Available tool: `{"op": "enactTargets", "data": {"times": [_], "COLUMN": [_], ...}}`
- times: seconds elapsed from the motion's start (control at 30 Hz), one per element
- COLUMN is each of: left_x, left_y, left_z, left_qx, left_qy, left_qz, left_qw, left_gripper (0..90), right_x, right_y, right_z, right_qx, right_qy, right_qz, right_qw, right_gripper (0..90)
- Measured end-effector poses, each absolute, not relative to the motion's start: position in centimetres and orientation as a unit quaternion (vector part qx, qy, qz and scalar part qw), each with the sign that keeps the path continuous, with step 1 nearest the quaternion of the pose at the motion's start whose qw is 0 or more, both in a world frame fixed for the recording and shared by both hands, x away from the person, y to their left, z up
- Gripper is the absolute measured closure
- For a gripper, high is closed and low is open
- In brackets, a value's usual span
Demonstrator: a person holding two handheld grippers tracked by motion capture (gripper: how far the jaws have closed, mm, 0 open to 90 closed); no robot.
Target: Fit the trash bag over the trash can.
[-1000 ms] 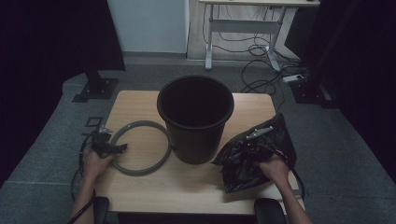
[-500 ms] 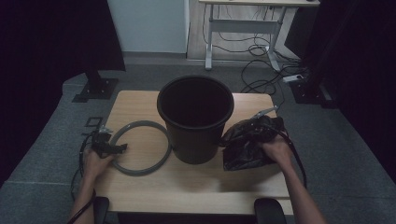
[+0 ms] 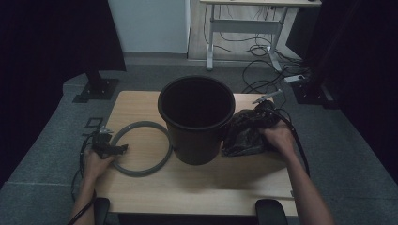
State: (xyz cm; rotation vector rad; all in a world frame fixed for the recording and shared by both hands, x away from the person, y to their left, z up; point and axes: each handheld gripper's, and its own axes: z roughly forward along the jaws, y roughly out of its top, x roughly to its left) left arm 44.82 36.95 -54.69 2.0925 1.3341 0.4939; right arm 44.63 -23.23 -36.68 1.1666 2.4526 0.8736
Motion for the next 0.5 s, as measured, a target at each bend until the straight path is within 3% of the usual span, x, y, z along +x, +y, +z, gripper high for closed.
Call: {"op": "enactTargets", "data": {"times": [0.5], "left_x": [44.8], "left_y": [37.0], "left_z": [-54.7], "left_qx": [0.789], "left_qy": [0.503], "left_qz": [0.186], "left_qw": [0.3], "left_gripper": [0.0], "right_x": [45.7], "right_y": [-22.0], "right_z": [-32.2], "right_qx": [0.404], "right_qy": [0.841], "right_qz": [0.322], "right_qw": [0.163], "right_gripper": [88.7]}}
